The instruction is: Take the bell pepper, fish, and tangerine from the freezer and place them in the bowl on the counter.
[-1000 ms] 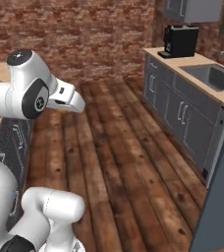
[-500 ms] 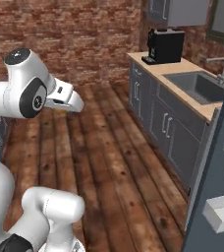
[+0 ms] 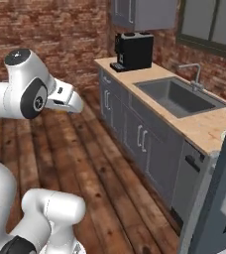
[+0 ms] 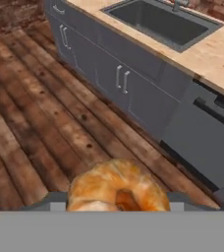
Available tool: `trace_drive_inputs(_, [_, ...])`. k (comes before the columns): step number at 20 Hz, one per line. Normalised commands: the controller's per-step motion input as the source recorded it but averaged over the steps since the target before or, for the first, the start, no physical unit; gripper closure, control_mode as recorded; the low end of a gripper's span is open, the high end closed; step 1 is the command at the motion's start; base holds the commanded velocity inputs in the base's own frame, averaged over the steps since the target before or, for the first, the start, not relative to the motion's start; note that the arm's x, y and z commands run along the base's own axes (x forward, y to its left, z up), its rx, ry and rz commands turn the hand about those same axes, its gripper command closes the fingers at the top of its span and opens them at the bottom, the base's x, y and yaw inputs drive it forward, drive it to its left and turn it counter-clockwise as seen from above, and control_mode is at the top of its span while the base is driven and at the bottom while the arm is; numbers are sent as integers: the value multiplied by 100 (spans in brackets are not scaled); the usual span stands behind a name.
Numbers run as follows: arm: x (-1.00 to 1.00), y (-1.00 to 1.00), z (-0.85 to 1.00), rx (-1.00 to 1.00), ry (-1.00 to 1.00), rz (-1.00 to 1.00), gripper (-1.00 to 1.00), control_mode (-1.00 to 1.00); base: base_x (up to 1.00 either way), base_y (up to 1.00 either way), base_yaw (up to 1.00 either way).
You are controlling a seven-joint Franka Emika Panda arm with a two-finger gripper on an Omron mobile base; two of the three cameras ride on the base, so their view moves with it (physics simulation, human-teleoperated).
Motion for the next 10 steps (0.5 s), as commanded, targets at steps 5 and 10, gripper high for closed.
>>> trace_drive_inputs(5, [0, 0, 0, 0, 0, 0, 100, 100, 100, 0, -54])
trace_drive_inputs(10, [0, 0, 0, 0, 0, 0, 100, 100, 100, 0, -65])
